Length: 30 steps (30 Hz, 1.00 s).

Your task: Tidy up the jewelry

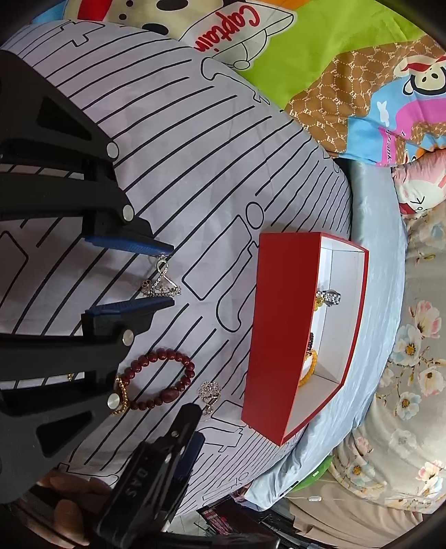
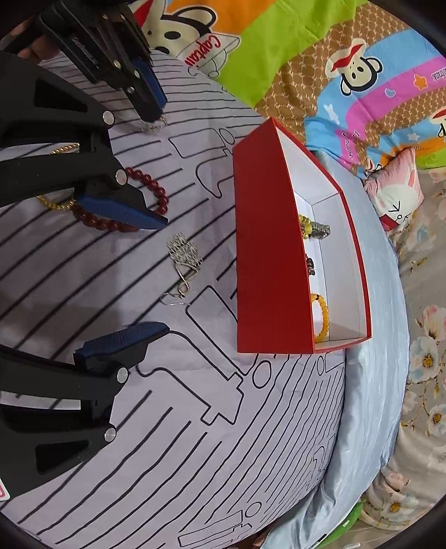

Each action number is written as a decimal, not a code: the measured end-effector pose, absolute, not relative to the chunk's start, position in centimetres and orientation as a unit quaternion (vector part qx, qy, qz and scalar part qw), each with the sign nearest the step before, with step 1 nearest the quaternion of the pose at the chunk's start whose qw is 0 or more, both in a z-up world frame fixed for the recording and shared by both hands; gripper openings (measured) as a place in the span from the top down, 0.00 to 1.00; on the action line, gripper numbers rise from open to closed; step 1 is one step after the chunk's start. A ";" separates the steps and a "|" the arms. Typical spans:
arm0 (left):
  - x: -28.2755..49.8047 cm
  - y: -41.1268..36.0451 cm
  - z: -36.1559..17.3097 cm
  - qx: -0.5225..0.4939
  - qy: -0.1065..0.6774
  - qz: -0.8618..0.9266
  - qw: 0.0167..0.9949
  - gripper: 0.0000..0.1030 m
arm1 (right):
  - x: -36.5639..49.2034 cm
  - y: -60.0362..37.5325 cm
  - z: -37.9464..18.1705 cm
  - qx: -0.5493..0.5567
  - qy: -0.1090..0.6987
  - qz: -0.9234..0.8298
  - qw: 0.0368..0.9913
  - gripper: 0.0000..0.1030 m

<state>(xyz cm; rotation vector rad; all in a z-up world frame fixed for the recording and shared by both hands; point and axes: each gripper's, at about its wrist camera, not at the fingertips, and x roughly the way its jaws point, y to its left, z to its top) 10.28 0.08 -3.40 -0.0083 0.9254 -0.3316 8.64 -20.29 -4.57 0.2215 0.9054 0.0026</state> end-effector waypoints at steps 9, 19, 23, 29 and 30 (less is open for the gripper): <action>10.7 -0.2 -3.5 -0.006 0.447 -0.163 0.880 0.77 | 9.3 -20.3 -4.9 0.101 0.440 0.006 0.892 0.91; 10.6 -0.1 -3.2 -0.010 0.446 -0.163 0.880 0.77 | 8.1 -20.1 -3.0 0.112 0.420 0.021 0.900 1.00; 10.4 0.0 -2.2 -0.014 0.439 -0.167 0.883 0.77 | 7.3 -20.1 -1.0 0.110 0.400 0.025 0.910 1.00; 10.0 0.1 0.3 -0.019 0.424 -0.180 0.888 0.77 | 6.0 -20.1 3.0 0.104 0.362 0.033 0.926 1.00; 10.0 0.1 0.7 -0.019 0.420 -0.183 0.889 0.77 | 5.8 -20.1 3.6 0.104 0.356 0.035 0.928 1.00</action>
